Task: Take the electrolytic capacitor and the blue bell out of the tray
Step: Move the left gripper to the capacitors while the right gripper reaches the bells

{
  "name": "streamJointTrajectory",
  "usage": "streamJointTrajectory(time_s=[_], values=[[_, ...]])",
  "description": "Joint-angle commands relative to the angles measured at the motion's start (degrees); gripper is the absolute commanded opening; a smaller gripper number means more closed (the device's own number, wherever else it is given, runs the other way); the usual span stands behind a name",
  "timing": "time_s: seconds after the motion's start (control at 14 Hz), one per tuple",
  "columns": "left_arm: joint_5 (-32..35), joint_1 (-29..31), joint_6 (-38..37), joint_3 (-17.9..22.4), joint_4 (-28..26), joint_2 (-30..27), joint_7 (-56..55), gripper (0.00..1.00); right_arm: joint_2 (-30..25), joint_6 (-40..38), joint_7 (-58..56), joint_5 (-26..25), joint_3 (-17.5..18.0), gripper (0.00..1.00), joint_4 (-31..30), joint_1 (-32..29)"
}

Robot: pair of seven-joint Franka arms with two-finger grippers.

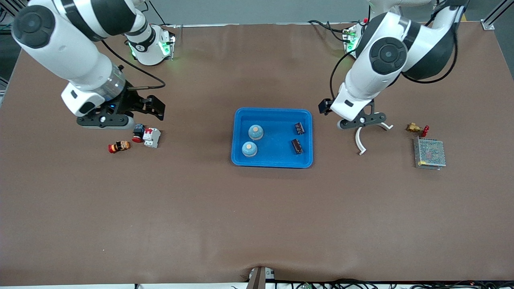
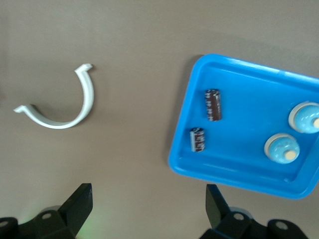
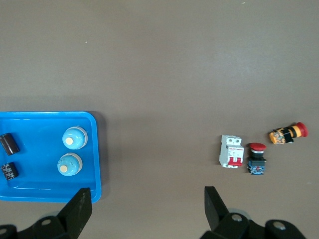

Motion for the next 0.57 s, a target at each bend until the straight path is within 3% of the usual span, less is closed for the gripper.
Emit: streamJointTrajectory(time_s=[0.0, 0.29, 0.5], values=[[-1.11, -0.29, 7.27, -3.09, -4.96, 0.56, -7.19, 1.00, 0.35, 1.97, 3.44, 0.27, -0.52, 1.00, -1.12, 2.31], [-0.76, -1.95, 19.48, -5.57, -12.08, 3.10, -14.41, 1.00, 3.07, 5.48, 5.11, 0.09, -0.52, 1.00, -1.29, 4.16], [1.59, -4.41, 24.34, -5.57, -12.89, 7.84, -19.77, 0.98, 4.92, 8.46, 5.20, 0.09, -0.52, 1.00, -2.07, 5.22]])
